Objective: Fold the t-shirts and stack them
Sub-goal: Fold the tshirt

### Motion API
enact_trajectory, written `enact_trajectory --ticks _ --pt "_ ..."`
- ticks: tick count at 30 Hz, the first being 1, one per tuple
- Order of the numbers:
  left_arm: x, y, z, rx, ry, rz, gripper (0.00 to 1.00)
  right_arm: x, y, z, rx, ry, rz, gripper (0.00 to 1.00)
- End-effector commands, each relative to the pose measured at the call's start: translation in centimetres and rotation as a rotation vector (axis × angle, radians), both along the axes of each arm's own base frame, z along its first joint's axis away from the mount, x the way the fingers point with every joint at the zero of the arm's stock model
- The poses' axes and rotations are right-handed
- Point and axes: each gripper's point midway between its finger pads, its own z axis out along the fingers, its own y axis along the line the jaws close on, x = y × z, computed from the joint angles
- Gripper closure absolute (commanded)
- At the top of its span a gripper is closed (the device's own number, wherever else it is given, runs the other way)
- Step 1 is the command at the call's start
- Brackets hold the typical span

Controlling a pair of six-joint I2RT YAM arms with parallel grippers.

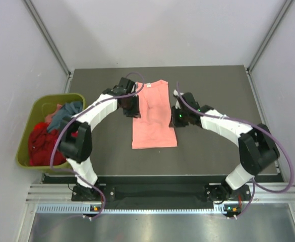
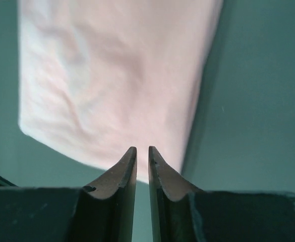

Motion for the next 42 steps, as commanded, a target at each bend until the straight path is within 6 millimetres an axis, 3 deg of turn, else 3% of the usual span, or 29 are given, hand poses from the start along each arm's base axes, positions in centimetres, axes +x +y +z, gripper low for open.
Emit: enact_trajectory --ticks 1,2,3,4,5,6,7,9,12,16,21,25,27,28,29,30,31,32,33,35,36,37,38,39,41,42 --pt "3.9 -1.6 -1.0 -0.022 -0.031 -0.028 0.75 3.7 2.8 2.4 0.032 -0.078 0.056 0.85" --pt "5.1 -1.9 -0.6 -0.023 -0.047 -0.027 0.75 4.4 3.1 2.4 0.024 -0.089 0.071 0.85" --pt "5.5 -1.9 -2.4 -0.004 -0.012 -0.025 0.75 6.0 3.7 3.6 0.041 -0.119 0.076 0.85" --pt "6.0 -1.9 -2.9 0.003 -0.006 -0.024 0.75 6.7 3.9 2.0 0.021 -0.087 0.081 0.85" --pt "7.0 -2.0 -2.7 0.01 -0.019 -0.018 0.75 7.4 4.1 1.7 0.018 -0.09 0.09 0.85" --pt "7.4 -1.8 -4.0 0.028 -0.001 -0.011 0.75 8.6 4.4 2.1 0.029 -0.102 0.091 0.85" --pt "7.7 -1.7 -4.3 0.04 -0.001 -0.007 0.76 9.6 3.7 0.2 0.01 -0.07 0.07 0.86" --pt "8.8 -1.1 -5.1 0.072 -0.009 0.015 0.75 11.2 2.9 -0.7 -0.007 -0.073 0.045 0.86" --pt "9.6 -0.1 -6.5 0.081 -0.003 0.039 0.75 13.2 0.0 -4.0 -0.055 -0.04 -0.024 0.86" --pt "10.1 1.2 -7.9 0.037 0.027 0.086 0.75 13.4 -1.2 -5.7 -0.079 -0.02 -0.04 0.86" --pt "10.9 1.8 -6.3 0.032 0.005 0.094 0.73 13.3 -1.5 -4.9 -0.075 -0.032 -0.048 0.87" --pt "11.4 1.5 -2.6 0.026 -0.019 0.06 0.72 12.9 -1.6 -2.3 -0.057 -0.053 -0.063 0.85" --pt "10.7 1.7 -0.5 0.024 -0.027 0.047 0.7 12.2 -1.9 -1.3 -0.051 -0.048 -0.084 0.83" --pt "10.1 1.8 0.0 0.022 -0.026 0.038 0.69 11.7 -2.1 0.3 -0.036 -0.064 -0.096 0.82" --pt "9.6 1.7 1.7 0.009 -0.049 0.031 0.68 10.6 -2.4 -0.1 -0.028 -0.037 -0.12 0.78" --pt "8.6 1.9 2.1 0.006 -0.033 0.027 0.68 10.1 -2.5 1.6 0.002 -0.059 -0.135 0.76" --pt "7.2 2.0 1.4 0.008 0.0 0.019 0.68 9.2 -2.5 1.6 0.015 -0.049 -0.145 0.75" --pt "6.1 1.6 2.7 -0.01 -0.018 0.0 0.68 7.7 -2.9 0.6 0.023 -0.007 -0.174 0.73" --pt "4.3 1.8 1.3 0.008 0.023 -0.018 0.68 6.8 -2.8 1.7 0.044 -0.024 -0.181 0.7" --pt "2.0 1.6 1.7 0.018 0.016 -0.049 0.68 4.3 -3.2 0.3 0.06 0.027 -0.218 0.67" --pt "0.9 1.7 1.5 0.016 0.029 -0.052 0.67 3.3 -2.9 1.1 0.087 0.017 -0.214 0.65" --pt "-0.9 2.0 0.0 0.016 0.074 -0.057 0.67 2.5 -2.9 1.0 0.097 0.025 -0.219 0.62" --pt "-1.8 2.0 0.7 -0.006 0.06 -0.061 0.68 1.1 -3.0 -0.1 0.104 0.061 -0.239 0.59" --pt "-2.9 1.7 0.6 -0.039 0.075 -0.071 0.67 0.4 -2.7 0.7 0.131 0.05 -0.234 0.57" --pt "-5.1 2.2 -0.1 -0.057 0.09 -0.067 0.67 -1.5 -2.7 -0.4 0.146 0.093 -0.25 0.54" --pt "-5.9 2.3 -0.2 -0.067 0.097 -0.061 0.66 -2.0 -2.5 0.1 0.16 0.086 -0.246 0.53"
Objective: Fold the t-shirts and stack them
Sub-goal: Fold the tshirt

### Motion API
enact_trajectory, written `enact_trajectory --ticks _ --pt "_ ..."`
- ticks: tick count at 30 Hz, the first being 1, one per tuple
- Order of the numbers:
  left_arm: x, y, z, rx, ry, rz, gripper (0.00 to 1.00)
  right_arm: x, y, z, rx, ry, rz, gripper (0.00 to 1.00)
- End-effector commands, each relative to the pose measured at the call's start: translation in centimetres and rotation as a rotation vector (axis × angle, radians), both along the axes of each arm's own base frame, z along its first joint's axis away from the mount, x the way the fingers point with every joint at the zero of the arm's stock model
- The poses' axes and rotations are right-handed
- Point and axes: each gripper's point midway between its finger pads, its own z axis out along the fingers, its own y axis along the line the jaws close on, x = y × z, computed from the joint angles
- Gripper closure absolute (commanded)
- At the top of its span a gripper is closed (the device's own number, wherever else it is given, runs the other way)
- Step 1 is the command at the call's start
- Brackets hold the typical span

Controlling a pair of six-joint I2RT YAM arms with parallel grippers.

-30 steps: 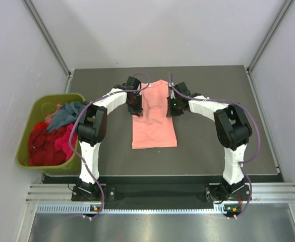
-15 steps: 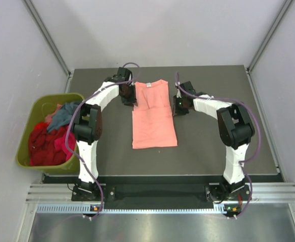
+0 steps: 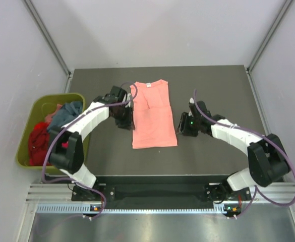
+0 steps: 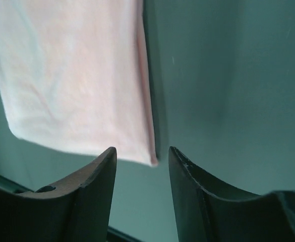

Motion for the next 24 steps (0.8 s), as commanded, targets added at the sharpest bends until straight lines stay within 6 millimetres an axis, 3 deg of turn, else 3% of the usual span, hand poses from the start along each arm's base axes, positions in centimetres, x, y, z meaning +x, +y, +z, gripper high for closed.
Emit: enact_trajectory --ticks 1,2,3,7,11,24 --pt "-3.4 0.4 -0.6 -0.057 0.032 0.007 0.65 -1.7 1.2 0.9 0.091 0.011 -0.053 0.53" --pt "-3.5 0.4 -0.1 -0.079 -0.002 0.011 0.65 -2.5 1.2 0.4 0.086 0.019 -0.057 0.53" --pt "-4.4 0.5 -0.5 -0.089 0.012 0.022 0.63 -2.9 1.3 0.6 0.105 0.016 -0.077 0.52" --pt "-5.1 0.7 -1.6 -0.094 0.03 0.054 0.61 -3.8 2.7 0.8 0.167 0.006 -0.094 0.5" --pt "-4.8 0.9 -2.0 -0.115 0.031 0.098 0.59 -5.0 3.3 -0.9 0.13 0.044 -0.074 0.48" --pt "-5.7 0.1 -4.2 -0.241 0.087 0.184 0.56 -5.0 2.7 -3.0 0.122 0.081 -0.177 0.48"
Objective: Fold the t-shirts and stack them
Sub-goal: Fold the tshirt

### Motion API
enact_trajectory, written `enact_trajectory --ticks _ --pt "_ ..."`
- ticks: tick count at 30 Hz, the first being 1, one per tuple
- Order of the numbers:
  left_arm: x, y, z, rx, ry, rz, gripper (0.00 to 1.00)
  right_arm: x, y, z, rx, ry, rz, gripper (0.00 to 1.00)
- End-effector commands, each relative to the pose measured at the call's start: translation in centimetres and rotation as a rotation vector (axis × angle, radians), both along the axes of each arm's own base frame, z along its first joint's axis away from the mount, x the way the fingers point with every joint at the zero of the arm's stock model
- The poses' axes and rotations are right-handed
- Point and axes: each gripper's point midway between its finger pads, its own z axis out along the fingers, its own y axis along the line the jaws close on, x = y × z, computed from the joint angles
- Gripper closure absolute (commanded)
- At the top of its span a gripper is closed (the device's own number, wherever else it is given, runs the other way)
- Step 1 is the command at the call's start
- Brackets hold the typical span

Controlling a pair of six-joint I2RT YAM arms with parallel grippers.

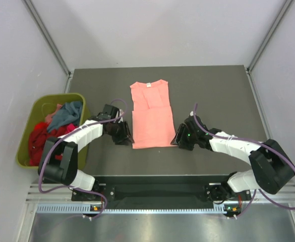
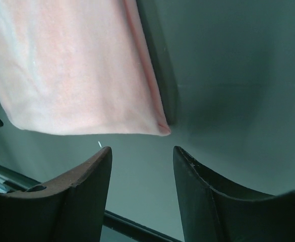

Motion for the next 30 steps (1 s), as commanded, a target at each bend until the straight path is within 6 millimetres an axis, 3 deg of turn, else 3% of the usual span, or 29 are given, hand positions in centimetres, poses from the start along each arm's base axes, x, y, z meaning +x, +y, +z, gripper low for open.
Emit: enact_trajectory --ticks 1,9,24,27,29,30 --pt "0.9 -1.4 1.0 -0.094 -0.053 0.007 0.56 1.0 0.4 0.2 0.01 -0.027 -0.052 0.48" --pt "0.0 -0.8 -0.6 -0.065 -0.027 0.018 0.55 0.7 -0.5 -1.1 -0.016 -0.013 -0.087 0.5" --pt "-1.3 -0.9 -2.8 -0.085 0.019 0.016 0.64 0.6 -0.4 -2.8 -0.029 -0.018 -0.047 0.76" --pt "-1.2 -1.2 -2.9 -0.099 0.01 -0.001 0.79 0.3 -0.9 -2.9 -0.041 -0.023 -0.052 0.85" --pt "-1.0 -1.5 -2.7 -0.114 0.005 -0.018 1.0 0.6 -1.4 -2.7 -0.061 -0.044 -0.068 0.94" --pt "-1.0 -1.5 -2.8 -0.116 0.006 -0.02 1.0 0.6 -1.6 -2.7 -0.07 -0.051 -0.063 0.97"
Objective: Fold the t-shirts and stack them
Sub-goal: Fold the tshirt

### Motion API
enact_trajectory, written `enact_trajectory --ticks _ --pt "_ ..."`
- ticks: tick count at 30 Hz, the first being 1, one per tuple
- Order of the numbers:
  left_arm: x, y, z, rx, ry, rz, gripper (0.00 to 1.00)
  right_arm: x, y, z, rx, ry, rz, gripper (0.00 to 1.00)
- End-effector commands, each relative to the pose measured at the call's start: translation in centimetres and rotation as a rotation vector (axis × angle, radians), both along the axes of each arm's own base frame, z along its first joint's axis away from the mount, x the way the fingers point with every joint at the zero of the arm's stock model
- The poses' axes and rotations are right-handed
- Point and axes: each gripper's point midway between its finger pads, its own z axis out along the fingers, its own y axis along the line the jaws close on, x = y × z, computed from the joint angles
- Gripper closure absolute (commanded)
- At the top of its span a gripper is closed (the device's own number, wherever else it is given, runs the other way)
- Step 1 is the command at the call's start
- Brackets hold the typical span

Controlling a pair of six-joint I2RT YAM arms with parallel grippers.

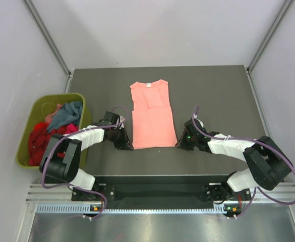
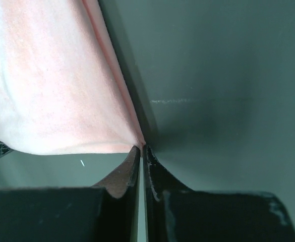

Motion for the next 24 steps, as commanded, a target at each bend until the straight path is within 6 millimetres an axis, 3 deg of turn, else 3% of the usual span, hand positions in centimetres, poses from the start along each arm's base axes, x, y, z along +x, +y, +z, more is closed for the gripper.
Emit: enact_trajectory --ticks 1,8,14,19,20,22,24 --pt "1.0 -0.8 0.3 -0.04 -0.05 -0.028 1.0 -0.1 -0.9 -0.1 -0.05 -0.034 0.005 1.0" --pt "0.6 0.5 1.9 0.071 -0.114 -0.002 1.0 -0.3 -1.8 1.7 -0.069 -0.094 0.022 1.0" --pt "-1.4 1.0 4.0 0.157 -0.151 -0.005 1.0 -1.7 -3.5 3.8 -0.094 -0.128 0.009 1.0" --pt "-2.8 -1.1 5.6 0.089 -0.201 -0.035 1.0 -3.0 -4.3 4.7 -0.064 -0.152 -0.013 1.0" --pt "-3.5 -1.7 5.1 0.045 -0.176 -0.038 0.95 -3.2 -4.2 4.6 -0.055 -0.15 -0.01 1.0" --pt "-2.8 -3.4 5.4 -0.054 -0.209 -0.035 0.8 -3.4 -4.2 3.9 -0.058 -0.134 -0.009 1.0" --pt "-3.1 -4.9 4.9 -0.132 -0.188 -0.044 0.74 -3.9 -4.3 3.0 -0.074 -0.106 -0.003 1.0"
